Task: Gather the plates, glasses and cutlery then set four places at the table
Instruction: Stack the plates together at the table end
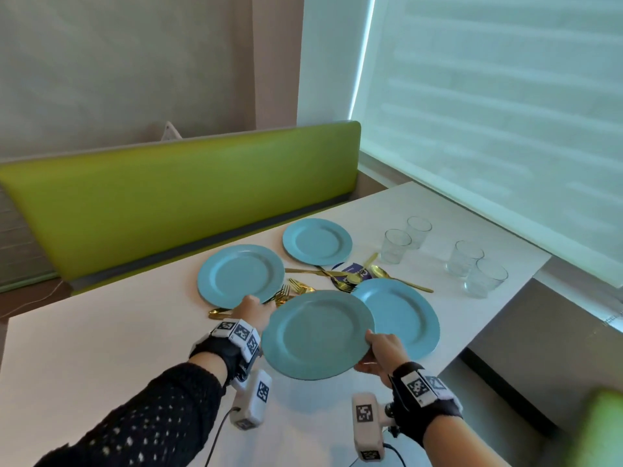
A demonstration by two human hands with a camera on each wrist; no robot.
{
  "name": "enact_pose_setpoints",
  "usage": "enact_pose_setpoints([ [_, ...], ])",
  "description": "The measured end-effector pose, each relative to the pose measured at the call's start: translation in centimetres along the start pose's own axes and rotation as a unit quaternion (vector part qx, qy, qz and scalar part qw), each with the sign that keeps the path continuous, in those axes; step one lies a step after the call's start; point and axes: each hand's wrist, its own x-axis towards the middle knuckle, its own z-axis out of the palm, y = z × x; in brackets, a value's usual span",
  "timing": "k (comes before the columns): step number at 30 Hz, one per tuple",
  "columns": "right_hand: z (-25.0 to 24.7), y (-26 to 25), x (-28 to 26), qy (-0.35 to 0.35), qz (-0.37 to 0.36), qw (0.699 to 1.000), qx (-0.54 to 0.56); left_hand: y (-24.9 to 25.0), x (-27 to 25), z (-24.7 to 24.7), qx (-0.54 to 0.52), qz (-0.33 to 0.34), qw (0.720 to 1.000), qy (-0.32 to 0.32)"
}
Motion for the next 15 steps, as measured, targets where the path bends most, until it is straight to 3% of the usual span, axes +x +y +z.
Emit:
enact_pose_setpoints([
  [6,-4.8,-5.5,3.3,-0.036,-0.042,0.998,-0.026,4.3,2.3,3.6,-0.026,-0.007,0.999,-0.034],
  [12,-9.1,-7.5,8.4,-0.035,-0.054,0.998,-0.021,7.8,4.0,6.3,-0.199,-0.051,0.977,-0.052],
  [15,-10.6,-7.8,11.2,-0.02,-0.043,0.997,-0.061,9.2,4.6,8.0,-0.226,-0.049,0.972,-0.043],
])
